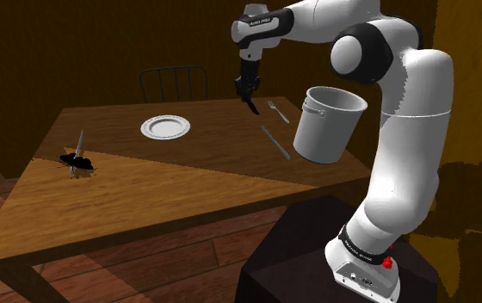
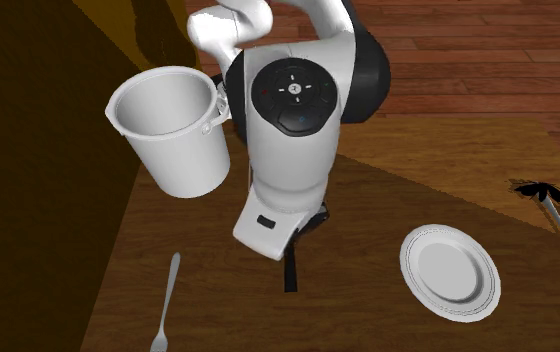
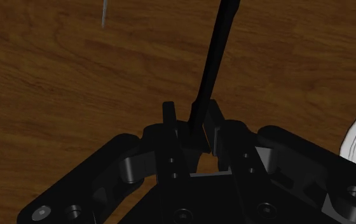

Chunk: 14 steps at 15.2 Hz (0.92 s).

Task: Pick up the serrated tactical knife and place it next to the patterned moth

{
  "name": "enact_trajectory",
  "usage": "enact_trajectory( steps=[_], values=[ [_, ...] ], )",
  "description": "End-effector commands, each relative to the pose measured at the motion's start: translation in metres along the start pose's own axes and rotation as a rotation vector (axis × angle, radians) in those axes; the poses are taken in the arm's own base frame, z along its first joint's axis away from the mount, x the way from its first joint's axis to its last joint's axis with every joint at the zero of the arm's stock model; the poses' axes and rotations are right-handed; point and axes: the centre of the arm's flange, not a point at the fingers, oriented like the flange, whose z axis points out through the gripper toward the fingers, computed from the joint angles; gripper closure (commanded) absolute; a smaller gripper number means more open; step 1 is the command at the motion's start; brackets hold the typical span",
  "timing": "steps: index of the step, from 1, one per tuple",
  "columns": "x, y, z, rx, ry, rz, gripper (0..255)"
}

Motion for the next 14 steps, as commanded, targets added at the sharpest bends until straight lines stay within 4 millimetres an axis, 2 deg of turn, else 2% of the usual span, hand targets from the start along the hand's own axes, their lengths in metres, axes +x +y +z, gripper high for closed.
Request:
enact_trajectory(
  steps=[1,14],
  values=[
    [-0.006,-0.029,-0.001,0.0,0.0,0.002,255],
    [-0.045,-0.196,0.002,0.0,0.0,0.002,255]
  ],
)
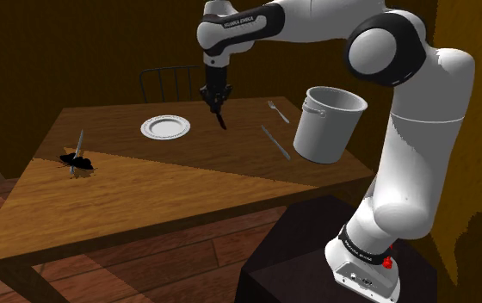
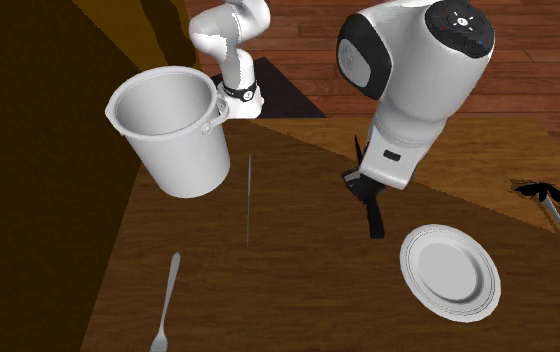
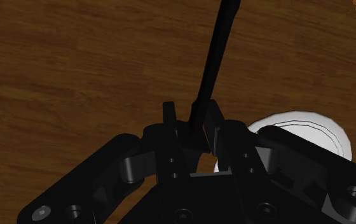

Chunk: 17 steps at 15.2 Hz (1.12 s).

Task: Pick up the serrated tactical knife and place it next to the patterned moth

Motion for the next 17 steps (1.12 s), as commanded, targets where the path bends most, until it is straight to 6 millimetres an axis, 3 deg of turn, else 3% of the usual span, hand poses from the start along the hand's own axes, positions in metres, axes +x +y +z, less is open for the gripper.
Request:
enact_trajectory(
  steps=[1,17],
  values=[
    [-0.005,-0.028,0.001,0.0,0.001,0.002,255],
    [-0.052,-0.234,0.005,0.0,0.001,0.002,255]
  ],
)
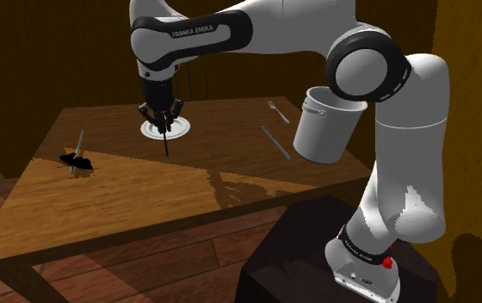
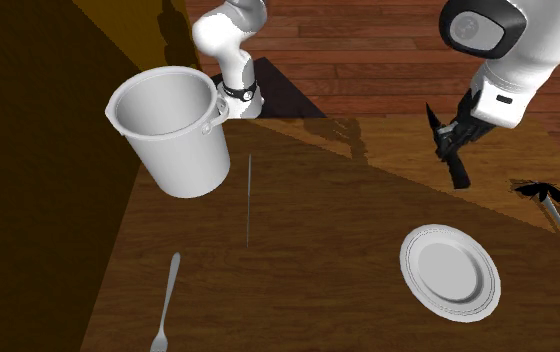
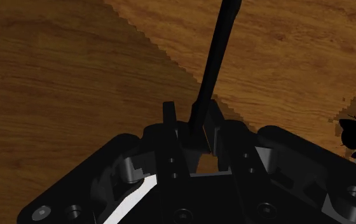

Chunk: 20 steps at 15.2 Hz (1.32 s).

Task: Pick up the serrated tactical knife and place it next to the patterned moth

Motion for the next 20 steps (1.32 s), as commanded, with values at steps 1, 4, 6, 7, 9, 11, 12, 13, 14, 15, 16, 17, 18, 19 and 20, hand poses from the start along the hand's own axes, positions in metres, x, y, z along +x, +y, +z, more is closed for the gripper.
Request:
enact_trajectory(
  steps=[1,4,6,7,9,11,12,13,14,15,16,17,18,19,20],
  values=[
    [-0.006,-0.028,-0.002,0.0,0.0,0.001,255],
    [-0.015,-0.066,-0.001,0.0,0.0,0.001,255],
    [-0.021,-0.092,-0.001,0.0,0.0,0.001,255],
    [-0.024,-0.106,-0.001,0.0,0.0,0.001,255],
    [-0.024,-0.106,0.01,0.0,0.0,0.001,255],
    [-0.023,-0.106,0.021,0.0,0.0,0.001,255],
    [-0.023,-0.106,0.026,0.0,0.0,0.001,255],
    [-0.023,-0.106,0.031,0.0,0.0,0.001,255],
    [-0.023,-0.106,0.036,0.0,0.0,0.001,255],
    [-0.023,-0.106,0.042,0.0,0.0,0.001,255],
    [-0.022,-0.106,0.047,0.0,0.0,0.001,255],
    [-0.022,-0.106,0.052,0.0,0.0,0.001,255],
    [-0.022,-0.106,0.057,0.0,0.0,0.001,255],
    [-0.022,-0.106,0.063,0.0,0.0,0.001,255],
    [-0.022,-0.105,0.068,0.0,0.0,0.001,255]
  ],
)
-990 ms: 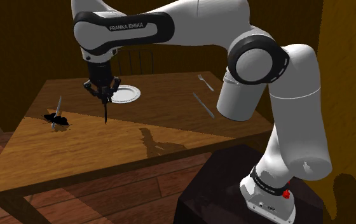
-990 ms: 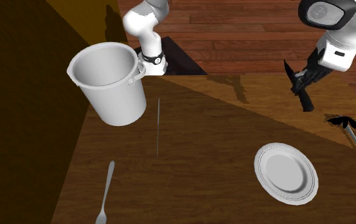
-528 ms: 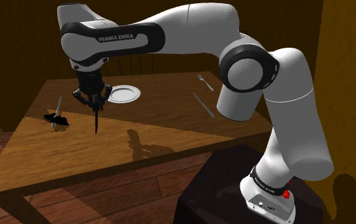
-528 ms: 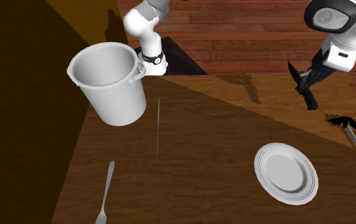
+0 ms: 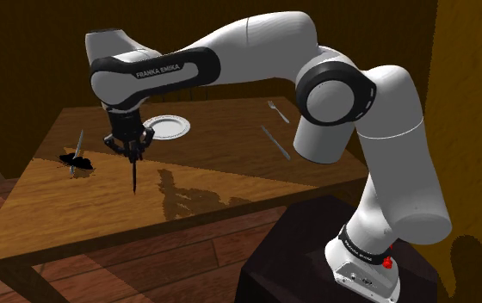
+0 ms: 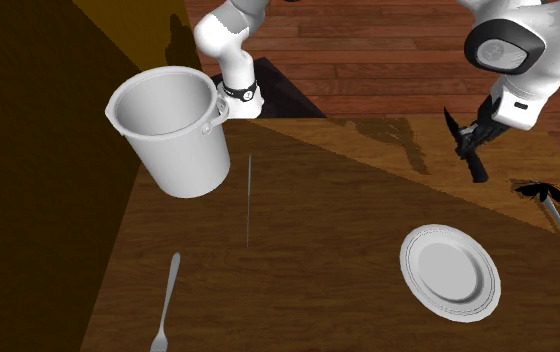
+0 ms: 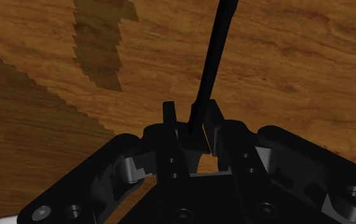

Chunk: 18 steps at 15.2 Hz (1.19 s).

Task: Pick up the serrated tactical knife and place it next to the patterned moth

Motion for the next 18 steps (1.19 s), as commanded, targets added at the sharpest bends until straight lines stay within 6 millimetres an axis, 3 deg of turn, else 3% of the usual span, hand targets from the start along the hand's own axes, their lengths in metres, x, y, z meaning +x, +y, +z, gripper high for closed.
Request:
enact_trajectory(
  steps=[1,8,15,16,18],
  values=[
    [0.001,0.0,0.009,0.001,0.001,0.0,255],
    [0.002,0.0,0.044,0.001,0.001,0.0,255],
    [0.002,0.0,0.044,0.001,0.001,0.0,255],
    [0.002,0.0,0.044,0.001,0.001,0.0,0],
    [0.002,0.0,0.044,0.001,0.001,0.0,0]
  ],
)
